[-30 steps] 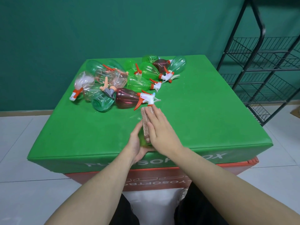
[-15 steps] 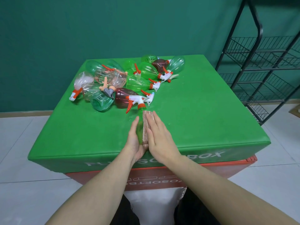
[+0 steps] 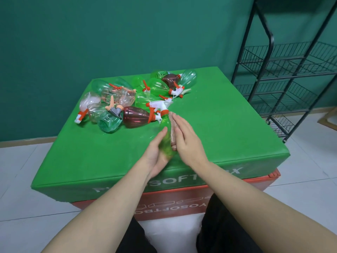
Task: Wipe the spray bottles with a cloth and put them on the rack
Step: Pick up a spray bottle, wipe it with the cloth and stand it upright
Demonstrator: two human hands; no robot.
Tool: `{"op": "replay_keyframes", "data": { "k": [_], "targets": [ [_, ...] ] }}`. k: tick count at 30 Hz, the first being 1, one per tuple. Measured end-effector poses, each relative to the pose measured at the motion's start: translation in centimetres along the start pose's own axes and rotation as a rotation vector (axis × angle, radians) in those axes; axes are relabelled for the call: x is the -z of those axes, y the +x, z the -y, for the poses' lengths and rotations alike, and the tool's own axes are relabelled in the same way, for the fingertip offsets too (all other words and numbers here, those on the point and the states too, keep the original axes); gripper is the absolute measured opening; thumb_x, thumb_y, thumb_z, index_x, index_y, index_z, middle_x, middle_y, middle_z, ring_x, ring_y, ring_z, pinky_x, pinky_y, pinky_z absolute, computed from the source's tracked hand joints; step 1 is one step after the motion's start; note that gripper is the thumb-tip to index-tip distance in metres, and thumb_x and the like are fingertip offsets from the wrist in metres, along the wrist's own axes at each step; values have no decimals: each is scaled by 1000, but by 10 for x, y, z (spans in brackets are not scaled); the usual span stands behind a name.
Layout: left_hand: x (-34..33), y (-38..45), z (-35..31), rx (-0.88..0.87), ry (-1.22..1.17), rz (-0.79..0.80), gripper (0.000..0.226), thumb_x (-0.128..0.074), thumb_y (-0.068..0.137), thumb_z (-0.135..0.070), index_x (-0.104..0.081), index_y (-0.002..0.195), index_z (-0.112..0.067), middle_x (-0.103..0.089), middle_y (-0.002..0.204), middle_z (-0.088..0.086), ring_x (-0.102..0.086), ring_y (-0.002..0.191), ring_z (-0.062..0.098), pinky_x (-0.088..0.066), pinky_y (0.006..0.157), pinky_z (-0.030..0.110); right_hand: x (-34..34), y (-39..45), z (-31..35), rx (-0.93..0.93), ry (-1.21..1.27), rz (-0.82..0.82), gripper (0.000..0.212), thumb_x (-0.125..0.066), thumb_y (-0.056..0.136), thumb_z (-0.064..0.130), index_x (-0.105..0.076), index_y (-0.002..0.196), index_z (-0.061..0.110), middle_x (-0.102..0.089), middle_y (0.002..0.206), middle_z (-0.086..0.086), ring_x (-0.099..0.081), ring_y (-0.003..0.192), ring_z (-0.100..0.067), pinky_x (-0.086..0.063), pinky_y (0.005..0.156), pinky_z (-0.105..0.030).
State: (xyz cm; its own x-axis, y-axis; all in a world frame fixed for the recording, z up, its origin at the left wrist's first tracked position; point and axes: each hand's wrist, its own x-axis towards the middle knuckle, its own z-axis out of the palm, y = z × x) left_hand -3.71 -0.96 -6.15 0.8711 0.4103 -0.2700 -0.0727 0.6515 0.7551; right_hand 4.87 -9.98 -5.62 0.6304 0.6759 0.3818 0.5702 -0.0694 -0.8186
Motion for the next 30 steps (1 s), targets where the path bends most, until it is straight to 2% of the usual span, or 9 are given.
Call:
{"op": "replay_keyframes", "data": {
  "k": [4,7,12,15,18,21,24,28,30],
  "targets": [
    [-17,0,3,-38,-59,-12,31,-62,91,-32,-81,103,-10,-75,109,13,-69,93,20,-50,98,37,10,13,10,-261,219,-78,33,-41,106,25,-71,118,32,-72,110,7,-62,97,0,-48,83,-25],
    [-33,1,6,-98,-51,-73,46,-71,86,-35,-71,122,-7,-75,113,12,-72,95,20,-53,96,36,16,17,18,-415,403,-212,37,-44,103,17,-59,70,23,-60,71,6,-52,64,-4,-41,65,-31],
    [-53,-2,6,-124,-24,-153,63,-76,80,-47,-66,131,-12,-75,119,12,-73,103,24,-55,87,37,10,9,25,-658,904,-229,35,-46,99,34,-75,84,20,-76,93,-7,-70,90,-23,-55,92,-46],
    [-60,-2,13,-150,-22,-210,79,-85,70,-49,-57,138,-21,-74,124,10,-74,108,25,-59,80,36,12,2,30,-717,1158,-242,40,-38,104,31,-75,94,19,-76,100,-10,-72,93,-27,-55,90,-40],
    [-56,-1,19,-239,164,-285,77,-86,66,-52,-54,132,-32,-74,122,2,-74,105,19,-55,88,37,14,-3,25,-794,1262,-225,55,-28,108,43,-67,127,10,-73,120,-14,-70,111,-32,-51,104,-45],
    [-49,-1,17,-300,420,-327,100,-77,50,-69,-47,138,-32,-67,124,-8,-67,112,14,-48,99,36,16,-7,18,-885,1228,-150,73,-17,106,59,-65,131,10,-71,123,-14,-67,117,-33,-45,110,-49],
    [-45,2,14,-330,580,-319,86,-79,52,-67,-46,127,-40,-66,119,-15,-63,110,2,-47,96,29,21,-7,16,-921,1149,-159,67,-20,108,55,-69,117,10,-77,106,-12,-73,99,-27,-56,92,-40],
    [-46,11,12,-380,716,-281,70,-88,80,-23,-42,131,-33,-62,115,-21,-59,97,-18,-44,88,9,29,-3,3,-926,977,-189,47,-34,110,41,-69,105,10,-78,79,-5,-75,72,-20,-59,66,-32],
    [-48,18,10,-386,780,-289,69,-86,82,-15,-43,134,-29,-60,116,-20,-58,100,-12,-45,100,18,37,-2,-3,-923,898,-194,41,-39,109,39,-67,105,10,-77,75,-4,-74,67,-19,-61,64,-32]
  ]
}}
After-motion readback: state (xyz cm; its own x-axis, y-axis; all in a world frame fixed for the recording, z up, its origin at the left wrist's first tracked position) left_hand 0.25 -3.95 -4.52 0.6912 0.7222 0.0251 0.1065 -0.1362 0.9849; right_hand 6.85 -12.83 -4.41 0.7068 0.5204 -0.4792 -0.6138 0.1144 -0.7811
